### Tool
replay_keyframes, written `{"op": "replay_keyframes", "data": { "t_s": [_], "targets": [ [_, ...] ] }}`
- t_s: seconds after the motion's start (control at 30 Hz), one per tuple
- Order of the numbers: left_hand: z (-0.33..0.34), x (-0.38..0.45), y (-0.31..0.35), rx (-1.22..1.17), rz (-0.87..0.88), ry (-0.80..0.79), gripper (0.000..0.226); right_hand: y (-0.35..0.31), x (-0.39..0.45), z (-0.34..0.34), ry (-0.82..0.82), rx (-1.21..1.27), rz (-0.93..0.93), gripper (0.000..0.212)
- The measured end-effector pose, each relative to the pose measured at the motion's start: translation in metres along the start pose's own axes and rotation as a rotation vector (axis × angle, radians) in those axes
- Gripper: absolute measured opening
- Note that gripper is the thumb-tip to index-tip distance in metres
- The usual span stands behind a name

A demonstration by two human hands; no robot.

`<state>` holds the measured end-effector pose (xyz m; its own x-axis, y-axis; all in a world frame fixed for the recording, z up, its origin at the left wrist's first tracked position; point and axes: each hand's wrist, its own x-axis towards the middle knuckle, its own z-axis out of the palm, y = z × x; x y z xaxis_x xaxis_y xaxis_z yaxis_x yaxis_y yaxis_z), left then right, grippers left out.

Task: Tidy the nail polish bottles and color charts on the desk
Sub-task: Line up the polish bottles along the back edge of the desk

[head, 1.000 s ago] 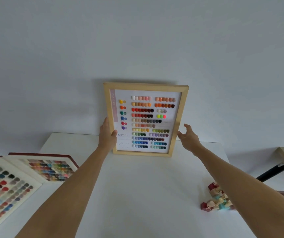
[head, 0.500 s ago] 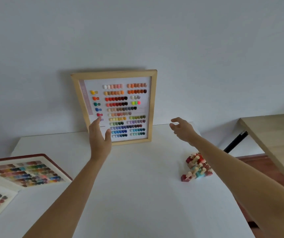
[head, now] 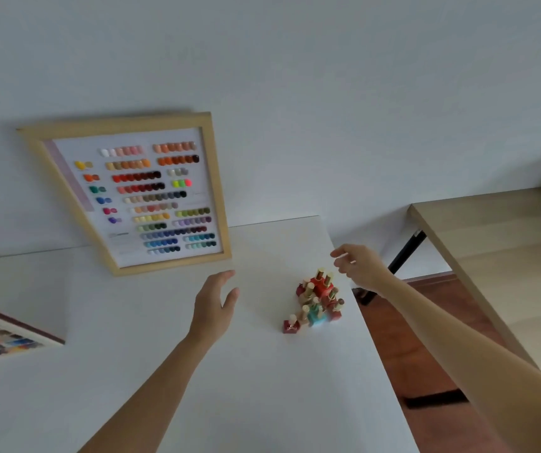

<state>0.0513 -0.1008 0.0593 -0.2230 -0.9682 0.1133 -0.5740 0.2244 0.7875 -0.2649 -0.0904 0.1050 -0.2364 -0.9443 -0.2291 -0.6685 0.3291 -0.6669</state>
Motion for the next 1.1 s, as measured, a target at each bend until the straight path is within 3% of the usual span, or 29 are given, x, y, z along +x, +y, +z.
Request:
{"op": "replay_keyframes", "data": {
  "t_s": [0.27, 0.5, 0.63, 1.1],
  "targets": [
    [0.077, 0.005, 0.041, 0.060, -0.064, -0.155, 0.032, 0.059, 0.016, -0.011, -0.112, -0.075, -0.098, 0.022],
    [0.103, 0.023, 0.052, 0.129, -0.089, -0.229, 0.031, 0.063, 0.045, 0.007, -0.335, -0.074, -0.140, 0.048],
    [0.115, 0.042, 0.053, 0.151, -0.069, -0.291, 0.034, 0.064, 0.057, 0.022, -0.420, -0.121, -0.138, 0.052],
    [0.138, 0.078, 0.044, 0.342, 0.080, -0.440, 0.035, 0.076, 0.080, 0.047, -0.465, -0.313, -0.240, 0.048]
  ]
}}
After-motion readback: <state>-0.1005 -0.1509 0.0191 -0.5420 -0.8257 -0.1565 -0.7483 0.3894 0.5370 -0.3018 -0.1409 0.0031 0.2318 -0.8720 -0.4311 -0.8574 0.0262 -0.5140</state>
